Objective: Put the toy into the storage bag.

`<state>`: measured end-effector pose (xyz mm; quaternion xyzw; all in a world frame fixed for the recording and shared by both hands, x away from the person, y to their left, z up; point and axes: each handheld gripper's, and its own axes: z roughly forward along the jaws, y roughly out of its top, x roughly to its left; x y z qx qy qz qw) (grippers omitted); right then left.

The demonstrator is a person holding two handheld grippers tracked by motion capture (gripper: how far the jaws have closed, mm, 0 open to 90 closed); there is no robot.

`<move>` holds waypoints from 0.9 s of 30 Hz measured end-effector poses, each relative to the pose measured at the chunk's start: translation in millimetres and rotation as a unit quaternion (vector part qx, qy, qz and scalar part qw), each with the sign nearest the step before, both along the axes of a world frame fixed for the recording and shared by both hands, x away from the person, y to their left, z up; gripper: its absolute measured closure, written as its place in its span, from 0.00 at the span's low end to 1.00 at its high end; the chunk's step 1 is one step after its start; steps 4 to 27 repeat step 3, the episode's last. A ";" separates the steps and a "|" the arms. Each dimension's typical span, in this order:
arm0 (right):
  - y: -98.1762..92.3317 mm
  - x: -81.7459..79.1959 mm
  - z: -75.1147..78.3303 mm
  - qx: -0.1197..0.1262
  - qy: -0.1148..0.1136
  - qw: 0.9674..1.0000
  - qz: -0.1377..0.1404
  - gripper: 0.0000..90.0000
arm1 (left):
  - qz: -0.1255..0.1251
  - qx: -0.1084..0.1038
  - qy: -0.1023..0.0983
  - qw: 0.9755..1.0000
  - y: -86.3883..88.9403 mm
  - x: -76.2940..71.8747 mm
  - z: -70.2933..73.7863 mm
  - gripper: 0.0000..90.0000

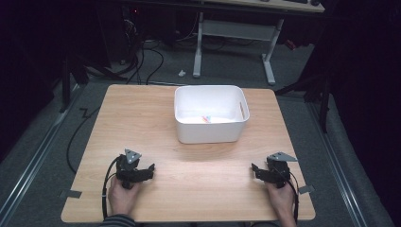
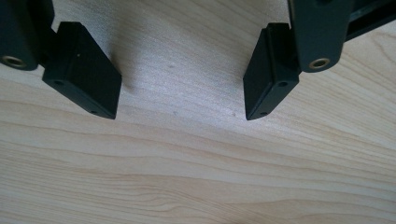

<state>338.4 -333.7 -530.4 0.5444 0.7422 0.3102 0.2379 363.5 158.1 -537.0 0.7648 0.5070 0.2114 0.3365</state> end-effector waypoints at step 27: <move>-0.1 0.1 0.0 0.000 0.000 1.000 0.000 0.31 | 0.000 0.000 0.000 1.000 0.0 -0.1 0.0 0.17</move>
